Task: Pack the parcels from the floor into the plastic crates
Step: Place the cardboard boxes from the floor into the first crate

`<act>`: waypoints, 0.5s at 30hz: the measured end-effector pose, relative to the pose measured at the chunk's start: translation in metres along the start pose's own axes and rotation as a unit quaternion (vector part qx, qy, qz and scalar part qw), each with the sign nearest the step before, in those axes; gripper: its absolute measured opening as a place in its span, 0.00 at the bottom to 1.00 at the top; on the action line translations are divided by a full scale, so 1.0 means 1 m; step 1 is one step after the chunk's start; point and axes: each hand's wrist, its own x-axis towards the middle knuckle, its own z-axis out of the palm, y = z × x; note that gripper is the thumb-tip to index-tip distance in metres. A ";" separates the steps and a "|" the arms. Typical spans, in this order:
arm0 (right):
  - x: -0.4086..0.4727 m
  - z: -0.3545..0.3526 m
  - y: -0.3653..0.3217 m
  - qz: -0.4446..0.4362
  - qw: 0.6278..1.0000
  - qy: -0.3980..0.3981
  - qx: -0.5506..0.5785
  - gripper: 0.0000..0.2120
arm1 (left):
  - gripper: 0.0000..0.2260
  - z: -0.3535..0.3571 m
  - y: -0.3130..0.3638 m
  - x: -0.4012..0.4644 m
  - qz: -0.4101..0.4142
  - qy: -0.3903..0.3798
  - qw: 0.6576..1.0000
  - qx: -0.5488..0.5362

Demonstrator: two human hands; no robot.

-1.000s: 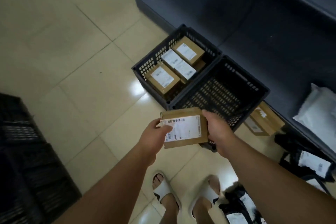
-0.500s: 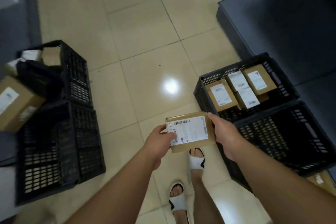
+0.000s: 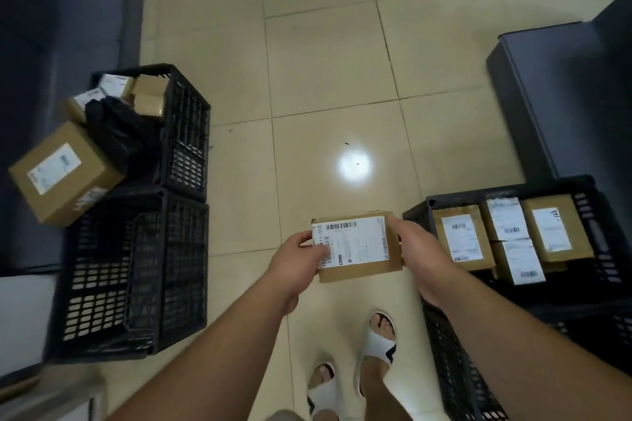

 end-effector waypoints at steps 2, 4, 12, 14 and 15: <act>0.017 -0.002 -0.014 -0.001 1.000 0.005 0.003 0.20 | 0.19 0.001 0.016 0.015 0.003 -0.003 1.000 -0.001; 0.038 -0.003 -0.025 0.006 1.000 0.020 0.005 0.19 | 0.18 0.001 0.034 0.034 -0.005 -0.002 1.000 0.007; 0.096 0.002 -0.060 0.039 0.997 0.050 0.046 0.21 | 0.14 -0.006 0.089 0.100 -0.027 -0.028 0.998 0.049; 0.103 0.005 -0.069 0.046 0.995 0.061 0.067 0.20 | 0.14 -0.008 0.104 0.113 -0.022 -0.039 0.997 0.070; 0.104 0.005 -0.074 0.049 0.994 0.066 0.079 0.21 | 0.15 -0.009 0.111 0.119 -0.020 -0.046 0.995 0.081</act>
